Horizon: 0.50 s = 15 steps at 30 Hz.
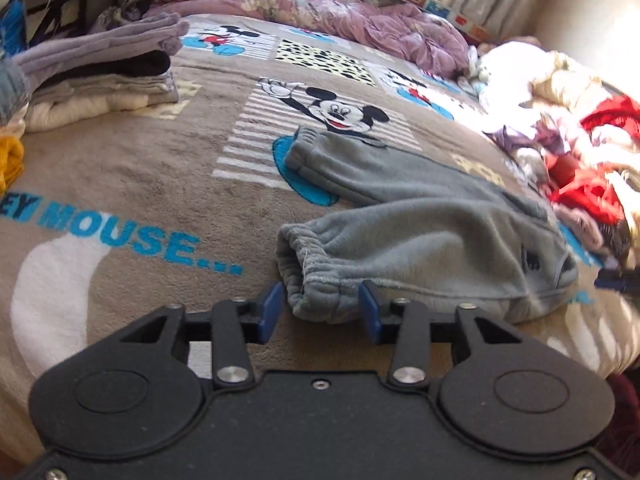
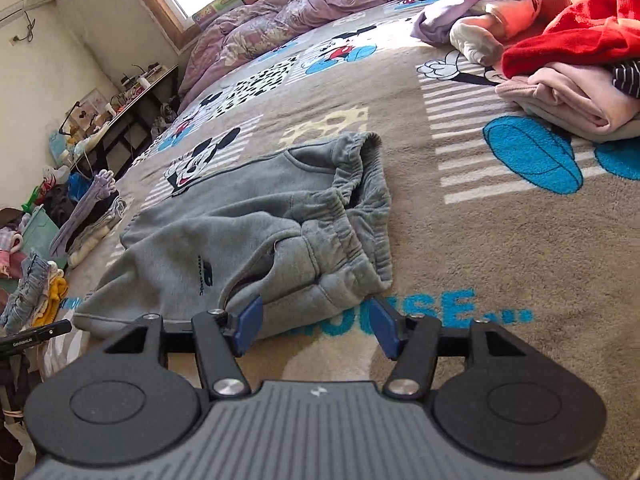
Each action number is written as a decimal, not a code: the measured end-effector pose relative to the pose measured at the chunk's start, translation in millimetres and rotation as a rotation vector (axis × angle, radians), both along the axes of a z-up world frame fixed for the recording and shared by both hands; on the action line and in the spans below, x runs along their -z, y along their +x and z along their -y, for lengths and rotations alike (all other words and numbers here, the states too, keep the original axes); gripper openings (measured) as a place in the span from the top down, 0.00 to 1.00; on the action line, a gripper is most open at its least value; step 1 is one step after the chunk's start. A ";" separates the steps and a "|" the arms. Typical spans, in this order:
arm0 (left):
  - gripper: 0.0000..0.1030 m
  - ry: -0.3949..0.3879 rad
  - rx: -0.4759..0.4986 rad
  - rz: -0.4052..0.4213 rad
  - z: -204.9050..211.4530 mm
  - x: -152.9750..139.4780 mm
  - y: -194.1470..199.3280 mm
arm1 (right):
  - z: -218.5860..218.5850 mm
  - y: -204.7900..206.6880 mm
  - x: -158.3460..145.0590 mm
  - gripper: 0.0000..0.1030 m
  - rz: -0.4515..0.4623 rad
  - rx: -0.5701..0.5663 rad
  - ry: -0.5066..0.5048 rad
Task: Fold clothes
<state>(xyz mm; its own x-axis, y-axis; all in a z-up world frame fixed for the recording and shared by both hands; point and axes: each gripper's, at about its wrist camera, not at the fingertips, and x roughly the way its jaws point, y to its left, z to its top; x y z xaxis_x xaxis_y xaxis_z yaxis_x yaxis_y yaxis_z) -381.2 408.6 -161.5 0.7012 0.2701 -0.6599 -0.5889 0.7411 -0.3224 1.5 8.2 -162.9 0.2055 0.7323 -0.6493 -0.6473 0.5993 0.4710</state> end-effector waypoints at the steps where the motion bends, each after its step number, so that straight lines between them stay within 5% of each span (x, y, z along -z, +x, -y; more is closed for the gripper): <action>1: 0.55 -0.037 -0.033 0.023 -4.7 -0.2 0.9 | -4.9 4.3 -0.1 0.42 0.002 0.003 0.003; 10: 0.56 -0.231 -0.116 0.071 -27.6 22.5 33.8 | -49.4 52.8 24.0 0.35 -0.019 0.023 0.005; 15: 0.76 -0.204 -0.128 0.027 -25.8 29.5 42.6 | -55.3 66.0 38.0 0.42 -0.088 0.005 0.014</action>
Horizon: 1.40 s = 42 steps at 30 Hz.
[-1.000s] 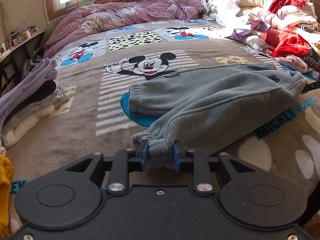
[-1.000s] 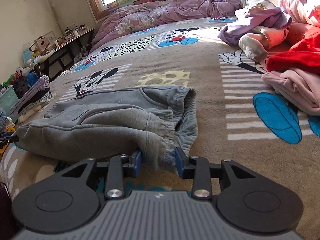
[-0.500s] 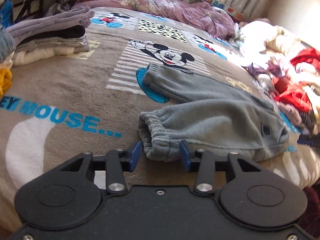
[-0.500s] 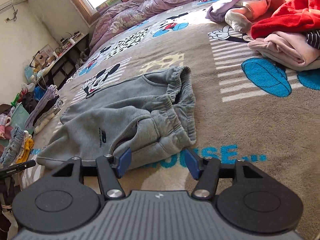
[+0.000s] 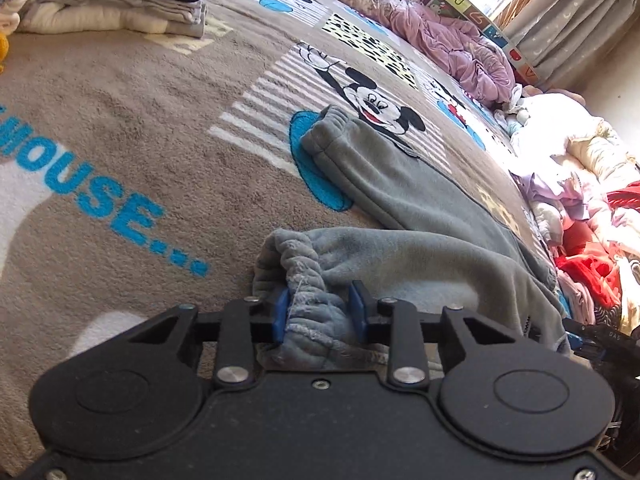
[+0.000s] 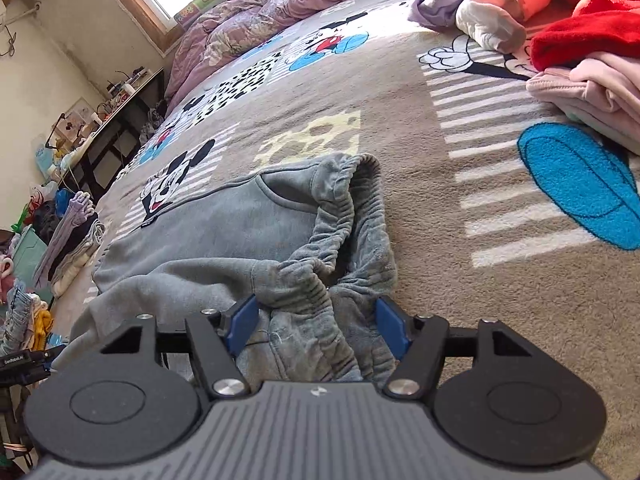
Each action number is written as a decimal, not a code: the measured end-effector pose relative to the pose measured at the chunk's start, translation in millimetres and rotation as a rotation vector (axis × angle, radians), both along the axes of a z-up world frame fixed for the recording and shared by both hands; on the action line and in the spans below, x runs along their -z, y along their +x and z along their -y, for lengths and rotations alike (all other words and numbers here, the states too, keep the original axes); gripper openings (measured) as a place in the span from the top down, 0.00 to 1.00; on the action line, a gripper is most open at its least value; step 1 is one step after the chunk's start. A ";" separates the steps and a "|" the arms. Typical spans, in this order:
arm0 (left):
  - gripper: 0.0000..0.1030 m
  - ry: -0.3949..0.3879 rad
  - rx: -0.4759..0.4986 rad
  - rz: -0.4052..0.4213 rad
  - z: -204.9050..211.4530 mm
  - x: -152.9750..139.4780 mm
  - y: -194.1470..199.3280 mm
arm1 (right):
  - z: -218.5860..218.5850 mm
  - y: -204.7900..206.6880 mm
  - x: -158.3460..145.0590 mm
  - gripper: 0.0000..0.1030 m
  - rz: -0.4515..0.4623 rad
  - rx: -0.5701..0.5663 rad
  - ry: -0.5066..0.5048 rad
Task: Fold clothes
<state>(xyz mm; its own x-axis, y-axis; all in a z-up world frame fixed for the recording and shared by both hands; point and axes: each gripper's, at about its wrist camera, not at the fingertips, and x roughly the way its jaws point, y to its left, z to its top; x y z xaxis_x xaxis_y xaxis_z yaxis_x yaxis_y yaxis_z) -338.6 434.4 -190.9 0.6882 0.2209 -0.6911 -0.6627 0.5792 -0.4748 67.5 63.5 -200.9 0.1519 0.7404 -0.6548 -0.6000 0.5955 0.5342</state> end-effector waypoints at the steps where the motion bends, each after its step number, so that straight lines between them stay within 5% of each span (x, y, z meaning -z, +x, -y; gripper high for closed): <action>1: 0.78 0.005 -0.004 -0.001 0.7 -0.1 -1.1 | 1.3 1.0 2.4 0.50 -0.015 0.001 0.006; 8: 0.90 0.069 0.007 0.015 9.1 -20.6 -9.6 | 16.1 -17.0 -12.6 0.76 0.062 -0.010 0.032; 9: 0.90 0.076 0.012 0.033 10.7 -26.3 -12.2 | 20.0 -18.1 -17.9 0.94 0.072 -0.013 0.034; 14: 0.90 0.093 0.050 0.063 18.6 -39.5 -19.1 | 27.1 -25.7 -26.9 0.88 0.077 -0.049 -0.021; 16: 0.89 0.058 0.061 0.047 18.6 -28.9 -18.4 | 24.8 -28.5 -21.0 0.73 0.097 -0.061 -0.055; 18: 0.75 0.008 0.060 0.035 17.7 -16.0 -19.4 | 25.7 -22.8 -8.0 0.50 0.006 -0.054 -0.026; 19: 0.75 0.004 0.056 0.027 19.4 -11.9 -19.9 | 26.2 -21.0 -3.0 0.49 -0.008 -0.034 -0.027; 22: 0.75 -0.001 0.041 0.014 21.4 -3.6 -20.9 | 27.4 -20.9 1.7 0.51 0.011 -0.001 -0.016; 25: 0.75 -0.007 0.026 0.028 19.8 -4.3 -20.8 | 24.7 -23.4 -5.0 0.69 0.038 -0.021 0.012; 31: 0.75 -0.012 0.028 0.015 19.9 0.9 -16.3 | 13.5 -33.9 -14.6 0.68 0.068 -0.159 -0.004; 37: 0.82 0.009 0.027 -0.015 24.4 3.6 -12.8 | 19.5 -22.4 6.1 0.62 -0.016 -0.037 0.035; 38: 0.88 0.020 0.031 -0.022 25.9 1.9 -11.8 | 21.8 -24.4 7.7 0.66 -0.024 -0.041 0.056; 39: 0.91 0.026 0.037 -0.021 26.0 -1.6 -11.7 | 24.2 -26.4 9.3 0.84 -0.033 -0.045 0.078; 42: 0.92 0.047 0.040 0.043 18.5 -24.9 -18.9 | 39.1 -27.2 -10.9 0.93 -0.011 -0.062 0.141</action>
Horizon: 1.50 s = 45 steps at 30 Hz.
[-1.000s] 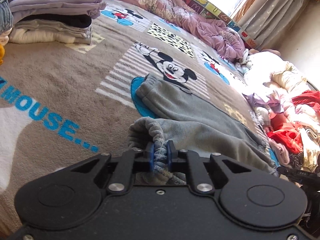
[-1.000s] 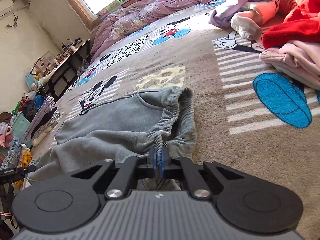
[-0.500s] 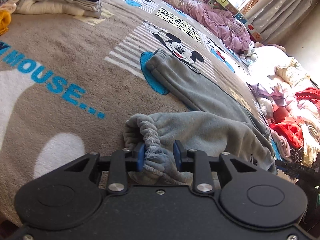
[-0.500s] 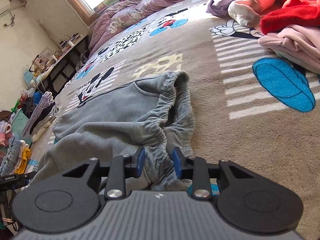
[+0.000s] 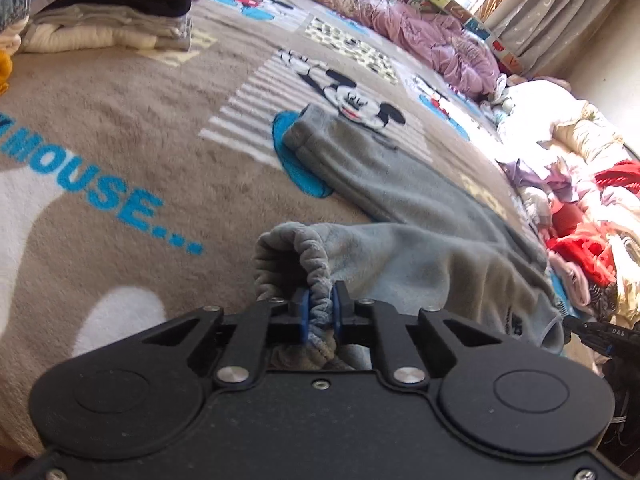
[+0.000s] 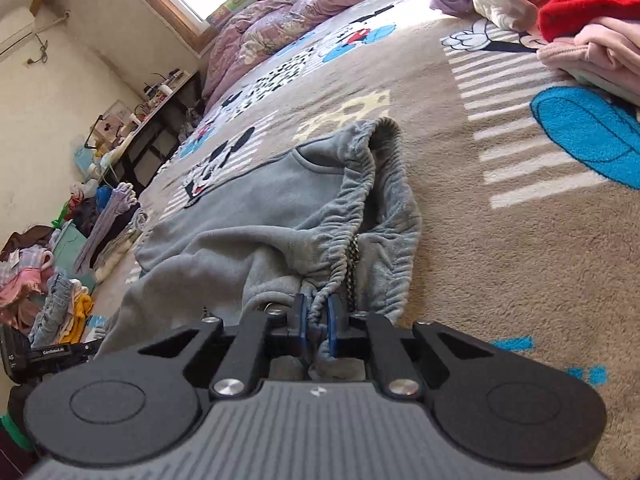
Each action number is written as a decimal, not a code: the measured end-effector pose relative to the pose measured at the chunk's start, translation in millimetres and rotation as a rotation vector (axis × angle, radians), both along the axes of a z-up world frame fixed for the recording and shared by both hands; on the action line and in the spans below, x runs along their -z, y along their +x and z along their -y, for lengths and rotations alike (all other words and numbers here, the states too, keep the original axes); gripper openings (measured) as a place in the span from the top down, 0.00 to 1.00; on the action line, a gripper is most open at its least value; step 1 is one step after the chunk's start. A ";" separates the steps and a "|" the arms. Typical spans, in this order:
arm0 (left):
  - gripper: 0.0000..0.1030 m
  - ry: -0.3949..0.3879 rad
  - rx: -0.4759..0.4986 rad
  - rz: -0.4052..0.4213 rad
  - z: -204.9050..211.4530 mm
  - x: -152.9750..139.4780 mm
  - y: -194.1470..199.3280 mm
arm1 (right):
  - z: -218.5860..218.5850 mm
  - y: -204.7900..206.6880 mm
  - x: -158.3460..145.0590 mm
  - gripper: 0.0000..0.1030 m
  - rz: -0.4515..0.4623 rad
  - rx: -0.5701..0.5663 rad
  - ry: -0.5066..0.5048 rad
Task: Fold clothes
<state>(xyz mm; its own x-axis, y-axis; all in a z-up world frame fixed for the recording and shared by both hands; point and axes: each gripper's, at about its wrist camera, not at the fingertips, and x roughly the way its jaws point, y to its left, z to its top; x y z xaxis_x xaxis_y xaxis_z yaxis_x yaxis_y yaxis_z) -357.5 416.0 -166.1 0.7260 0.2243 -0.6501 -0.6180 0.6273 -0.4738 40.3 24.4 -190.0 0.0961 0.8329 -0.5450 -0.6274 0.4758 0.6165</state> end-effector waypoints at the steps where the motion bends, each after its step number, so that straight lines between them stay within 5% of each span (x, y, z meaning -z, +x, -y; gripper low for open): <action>1: 0.93 -0.001 0.007 0.012 -1.7 -5.6 -3.4 | 9.3 3.7 -9.8 0.94 0.006 0.009 0.025; 5: 0.93 -0.009 0.035 0.050 -8.0 -24.8 -16.4 | 37.3 14.3 -32.5 0.98 0.032 0.010 0.026; 8: 0.88 -0.040 0.035 -0.094 -8.5 6.1 -14.6 | 41.9 13.1 -10.2 0.98 0.026 -0.026 -0.141; 9: 0.85 -0.052 0.032 -0.127 -8.4 15.2 -15.1 | 43.0 10.0 -3.1 0.94 0.022 -0.034 -0.160; 11: 0.74 -0.082 0.006 -0.069 -6.9 23.5 -24.6 | 44.3 4.5 3.1 0.90 -0.002 -0.022 -0.129; 13: 0.66 -0.101 -0.013 -0.032 -6.5 25.2 -26.4 | 40.8 0.6 1.3 0.64 0.003 -0.010 -0.082; 15: 0.62 -0.089 -0.010 -0.024 -6.0 24.1 -21.9 | 28.7 0.5 -1.6 0.57 0.036 -0.006 -0.072; 22: 0.62 -0.105 -0.015 -0.008 -8.4 27.5 -16.3 | -11.3 16.7 12.3 0.61 0.060 -0.089 -0.116; 24: 0.61 -0.106 -0.011 -0.004 -9.0 28.1 -17.6 | -12.8 18.6 14.4 0.70 0.033 -0.145 -0.088; 28: 0.60 -0.122 -0.006 0.007 -12.3 30.7 -18.1 | -7.5 5.4 3.8 0.70 0.063 -0.271 -0.053; 36: 0.53 -0.107 0.027 0.001 -11.0 30.0 -9.2 | -24.0 31.2 26.9 0.63 -0.048 -0.233 -0.041; 38: 0.58 -0.097 0.038 -0.006 -9.7 29.3 -7.1 | -28.9 27.8 28.9 0.67 -0.073 -0.264 -0.015; 39: 0.81 -0.094 0.041 -0.011 -11.0 27.5 -5.9 | -31.1 23.2 27.2 0.79 -0.091 -0.292 0.008; 40: 0.90 -0.092 0.043 -0.016 -12.2 25.6 -4.6 | -32.4 18.1 22.7 0.82 -0.081 -0.315 0.018; 42: 0.91 -0.091 0.049 -0.015 -15.5 20.2 -3.2 | -26.7 14.9 4.1 0.84 -0.026 -0.343 0.055; 45: 0.92 -0.138 0.056 0.143 -31.5 -11.3 -16.5 | -6.5 28.7 -29.2 0.84 0.018 -0.330 0.104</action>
<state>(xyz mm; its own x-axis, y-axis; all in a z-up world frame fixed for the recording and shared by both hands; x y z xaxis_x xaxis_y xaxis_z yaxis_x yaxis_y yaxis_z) -374.1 447.5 -154.8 0.8218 0.0967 -0.5615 -0.5043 0.5821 -0.6378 69.0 31.0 -160.9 -0.1785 0.8717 -0.4564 -0.7484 0.1808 0.6382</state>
